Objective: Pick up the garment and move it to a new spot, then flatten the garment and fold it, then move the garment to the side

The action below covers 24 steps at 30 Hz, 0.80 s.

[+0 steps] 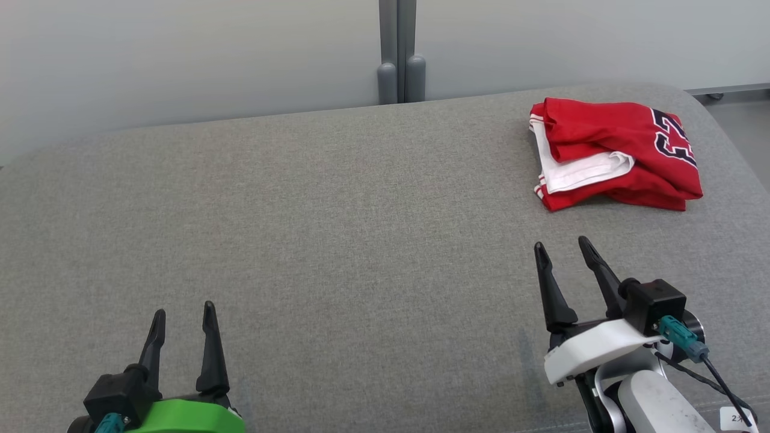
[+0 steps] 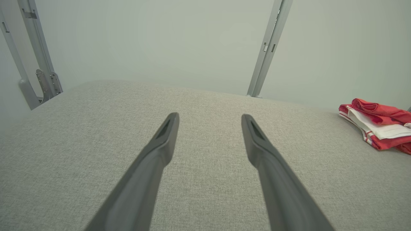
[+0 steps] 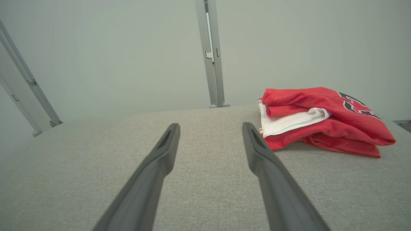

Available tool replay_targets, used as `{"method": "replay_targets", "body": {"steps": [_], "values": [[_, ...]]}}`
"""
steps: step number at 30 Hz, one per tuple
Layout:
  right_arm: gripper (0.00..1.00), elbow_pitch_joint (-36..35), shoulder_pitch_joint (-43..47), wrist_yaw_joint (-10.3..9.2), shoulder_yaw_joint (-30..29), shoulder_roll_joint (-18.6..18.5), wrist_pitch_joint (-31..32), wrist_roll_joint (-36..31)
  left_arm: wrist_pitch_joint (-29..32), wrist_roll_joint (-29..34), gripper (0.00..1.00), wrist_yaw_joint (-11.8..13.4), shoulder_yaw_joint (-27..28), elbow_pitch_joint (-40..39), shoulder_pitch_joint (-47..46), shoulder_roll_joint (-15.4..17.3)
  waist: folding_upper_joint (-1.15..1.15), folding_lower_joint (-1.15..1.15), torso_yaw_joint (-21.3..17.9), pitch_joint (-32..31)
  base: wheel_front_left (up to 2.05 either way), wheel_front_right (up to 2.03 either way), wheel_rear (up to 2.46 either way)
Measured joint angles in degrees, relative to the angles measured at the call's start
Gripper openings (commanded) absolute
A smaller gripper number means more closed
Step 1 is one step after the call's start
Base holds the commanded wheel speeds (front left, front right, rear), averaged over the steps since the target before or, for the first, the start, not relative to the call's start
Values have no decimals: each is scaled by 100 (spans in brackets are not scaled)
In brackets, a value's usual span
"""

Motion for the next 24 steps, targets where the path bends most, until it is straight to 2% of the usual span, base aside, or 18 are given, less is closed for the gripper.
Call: {"method": "replay_targets", "body": {"steps": [23, 24], "values": [[100, -81, 117, 0, -75, 125, 0, -141, 0, 77, 100, 0, -12, 24, -1, -7, 0, 0, 101, 84, 0, 0, 0], [0, -51, 119, 5, -68, 129, 1, -137, 3, 76, 0, -2, -11, 53, 0, -11, 0, 0, 102, 85, 0, 0, 0]]}}
